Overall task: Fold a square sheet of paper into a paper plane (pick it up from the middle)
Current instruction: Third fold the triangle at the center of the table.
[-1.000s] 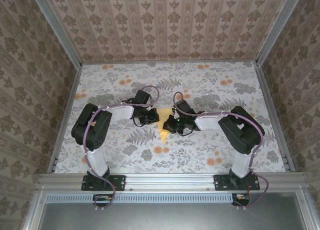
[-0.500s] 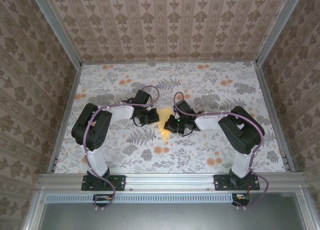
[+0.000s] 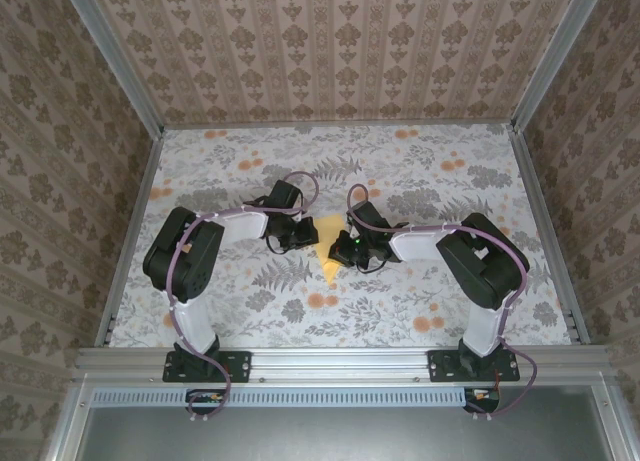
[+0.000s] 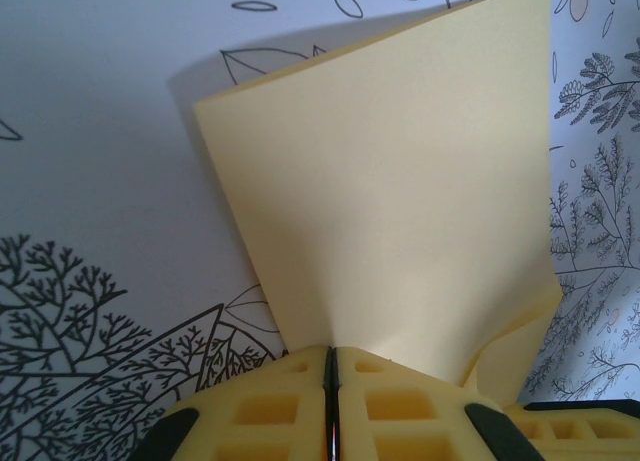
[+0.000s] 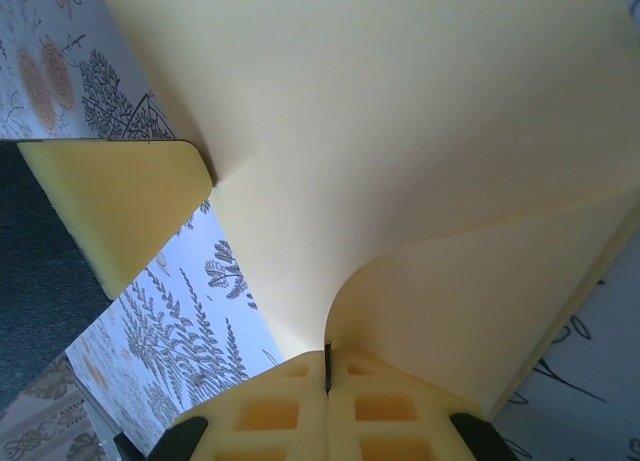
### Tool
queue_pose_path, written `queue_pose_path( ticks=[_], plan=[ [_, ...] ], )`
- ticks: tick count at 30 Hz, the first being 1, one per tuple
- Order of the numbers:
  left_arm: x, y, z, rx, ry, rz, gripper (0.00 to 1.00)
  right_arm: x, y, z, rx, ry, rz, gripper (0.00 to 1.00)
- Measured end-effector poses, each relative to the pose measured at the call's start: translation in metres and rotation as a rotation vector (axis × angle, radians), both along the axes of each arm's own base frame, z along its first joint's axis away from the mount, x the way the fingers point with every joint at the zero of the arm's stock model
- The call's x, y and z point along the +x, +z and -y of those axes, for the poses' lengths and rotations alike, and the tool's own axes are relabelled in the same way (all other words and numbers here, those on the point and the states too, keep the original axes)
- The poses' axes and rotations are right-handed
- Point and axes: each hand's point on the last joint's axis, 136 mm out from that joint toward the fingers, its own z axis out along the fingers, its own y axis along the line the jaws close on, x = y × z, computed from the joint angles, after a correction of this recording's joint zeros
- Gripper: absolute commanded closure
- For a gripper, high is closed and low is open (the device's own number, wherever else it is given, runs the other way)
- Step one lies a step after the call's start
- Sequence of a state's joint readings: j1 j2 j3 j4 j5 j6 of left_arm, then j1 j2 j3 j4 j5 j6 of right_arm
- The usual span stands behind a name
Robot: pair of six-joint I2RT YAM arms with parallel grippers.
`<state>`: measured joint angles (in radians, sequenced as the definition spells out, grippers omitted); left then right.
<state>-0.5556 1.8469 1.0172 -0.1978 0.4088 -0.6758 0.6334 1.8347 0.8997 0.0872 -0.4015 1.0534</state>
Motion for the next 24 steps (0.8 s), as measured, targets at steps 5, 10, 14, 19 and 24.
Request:
queue_pose_path(
  ticks=[5,10,14,19,24],
  plan=[
    [0.0,0.0,0.0,0.0,0.0,0.0,0.89,-0.001,-0.001,0.001,-0.004,0.001,-0.003,0.98],
    [0.0,0.0,0.0,0.0,0.001,0.0,0.87,-0.002,-0.002,0.002,-0.011,0.0,-0.01,0.96],
    [0.001,0.001,-0.001,-0.004,0.004,0.0,0.85,-0.003,-0.004,0.002,-0.014,0.001,-0.013,0.93],
    [0.001,0.005,-0.011,0.002,0.025,-0.008,0.84,-0.003,-0.004,0.002,-0.015,0.004,-0.013,0.93],
    [0.002,0.015,-0.016,-0.016,0.038,0.005,0.85,-0.003,-0.004,0.002,-0.013,0.006,-0.013,0.95]
  ],
)
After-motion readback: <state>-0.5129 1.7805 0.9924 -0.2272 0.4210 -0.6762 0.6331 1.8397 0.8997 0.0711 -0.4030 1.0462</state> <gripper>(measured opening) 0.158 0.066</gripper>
